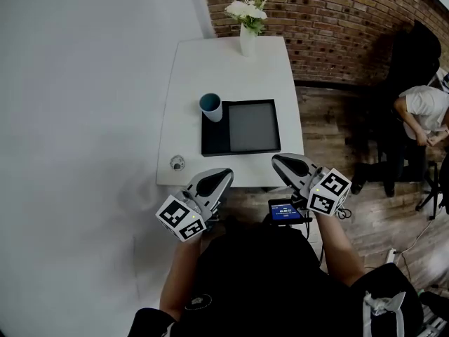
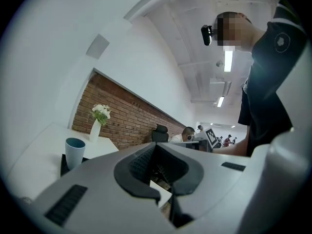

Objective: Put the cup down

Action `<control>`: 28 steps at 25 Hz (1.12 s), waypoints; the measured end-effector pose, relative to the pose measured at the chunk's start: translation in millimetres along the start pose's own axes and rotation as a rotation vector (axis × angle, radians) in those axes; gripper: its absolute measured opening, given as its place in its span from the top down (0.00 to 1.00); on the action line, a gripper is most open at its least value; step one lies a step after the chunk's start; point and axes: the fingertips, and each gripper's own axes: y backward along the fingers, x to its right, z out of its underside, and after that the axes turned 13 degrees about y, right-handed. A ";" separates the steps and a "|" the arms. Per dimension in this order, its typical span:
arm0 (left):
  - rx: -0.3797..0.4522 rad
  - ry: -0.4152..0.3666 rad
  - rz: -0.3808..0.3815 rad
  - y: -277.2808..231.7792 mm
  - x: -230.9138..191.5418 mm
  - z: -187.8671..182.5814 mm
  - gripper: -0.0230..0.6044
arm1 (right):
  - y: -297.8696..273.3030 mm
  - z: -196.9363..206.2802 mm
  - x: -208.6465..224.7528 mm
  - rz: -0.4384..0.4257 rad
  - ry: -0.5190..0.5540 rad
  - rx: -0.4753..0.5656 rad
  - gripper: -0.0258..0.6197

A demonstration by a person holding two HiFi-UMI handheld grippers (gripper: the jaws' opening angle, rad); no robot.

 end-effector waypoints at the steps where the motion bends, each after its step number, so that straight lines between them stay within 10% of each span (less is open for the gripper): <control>1: 0.001 0.000 -0.007 0.8 -1.0 -0.8 0.95 | 0.1 -1.3 1.8 0.004 -0.005 0.005 0.94; 28: -0.005 0.022 -0.029 1.3 -0.9 12.5 0.95 | -15.4 5.2 -0.2 -0.001 0.063 -0.029 0.94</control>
